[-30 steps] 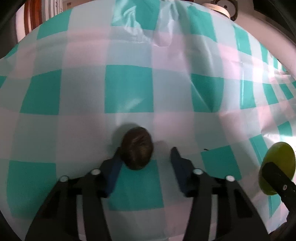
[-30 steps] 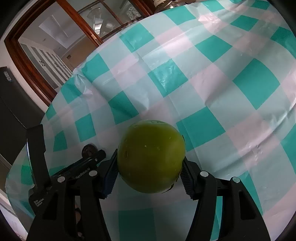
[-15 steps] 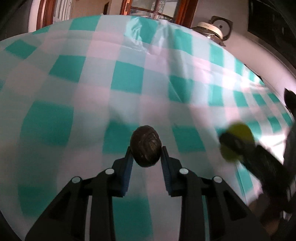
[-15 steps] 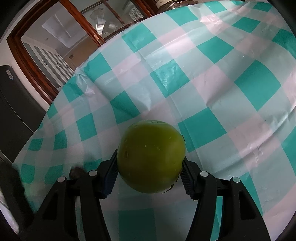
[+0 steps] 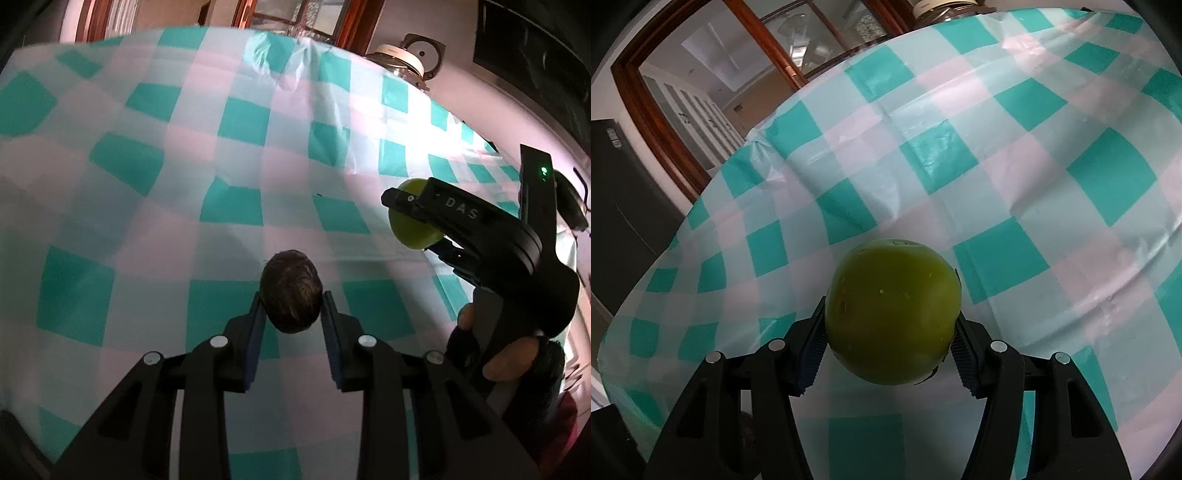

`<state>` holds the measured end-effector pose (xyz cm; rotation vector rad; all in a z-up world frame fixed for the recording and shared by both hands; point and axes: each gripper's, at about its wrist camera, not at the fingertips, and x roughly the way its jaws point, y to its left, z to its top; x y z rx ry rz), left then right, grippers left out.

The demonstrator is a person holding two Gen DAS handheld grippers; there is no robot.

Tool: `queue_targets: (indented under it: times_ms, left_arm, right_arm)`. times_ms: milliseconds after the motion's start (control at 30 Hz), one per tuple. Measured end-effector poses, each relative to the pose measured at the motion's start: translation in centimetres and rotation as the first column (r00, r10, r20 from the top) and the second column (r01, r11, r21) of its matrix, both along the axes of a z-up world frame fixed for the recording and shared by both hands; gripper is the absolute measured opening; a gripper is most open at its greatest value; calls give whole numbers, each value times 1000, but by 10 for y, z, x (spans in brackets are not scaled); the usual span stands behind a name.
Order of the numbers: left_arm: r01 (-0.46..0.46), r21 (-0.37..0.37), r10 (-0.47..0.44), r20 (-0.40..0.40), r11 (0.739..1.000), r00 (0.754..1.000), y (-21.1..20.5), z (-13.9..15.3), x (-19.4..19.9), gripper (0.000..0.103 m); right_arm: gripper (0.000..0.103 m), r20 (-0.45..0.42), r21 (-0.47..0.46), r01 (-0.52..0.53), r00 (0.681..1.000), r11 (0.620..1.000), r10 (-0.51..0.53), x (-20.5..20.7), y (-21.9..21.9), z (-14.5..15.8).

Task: Organize fruits
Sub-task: 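Grasp the dark brown round fruit with the left tool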

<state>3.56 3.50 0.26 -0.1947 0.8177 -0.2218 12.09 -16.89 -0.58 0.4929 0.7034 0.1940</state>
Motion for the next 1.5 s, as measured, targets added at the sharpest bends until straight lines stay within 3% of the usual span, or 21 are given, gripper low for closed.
queue_targets:
  times_ms: [467, 600, 667, 900, 1067, 1100, 1167, 1233, 1500]
  left_arm:
    - [-51, -25, 53, 64, 998, 997, 8, 12, 0, 30]
    - [-59, -36, 62, 81, 998, 995, 11, 13, -7, 30]
    - [-61, -33, 64, 92, 998, 994, 12, 15, -18, 30]
    - [7, -1, -6, 149, 1000, 989, -9, 30, -85, 30]
    - [82, 50, -89, 161, 995, 983, -40, 30, -116, 31]
    - [82, 22, -84, 140, 996, 987, -37, 27, -117, 32]
    - [41, -22, -38, 97, 999, 995, -28, 22, -112, 59]
    - [-6, -44, 8, 55, 999, 998, -19, 20, -98, 68]
    - [11, 154, -5, -38, 988, 999, -55, 2, -12, 68]
  right_arm:
    - [59, 1, 21, 1, 1000, 1000, -1, 0, -3, 2]
    - [59, -52, 77, -22, 998, 997, 26, -11, -9, 0]
    - [59, -98, 46, 6, 995, 999, -2, -39, -16, 0]
    - [59, -57, -9, 15, 998, 1000, -15, -160, -55, 10]
    - [59, -59, -8, 61, 996, 998, -62, -218, -92, 9]
    - [59, -55, -4, 70, 996, 998, -70, -226, -98, 9]
    - [59, -42, 8, 78, 996, 997, -78, -244, -111, 10]
    - [59, -36, 17, 83, 996, 996, -82, -255, -121, 9]
    - [59, -37, 32, 78, 996, 996, -76, -268, -139, -1]
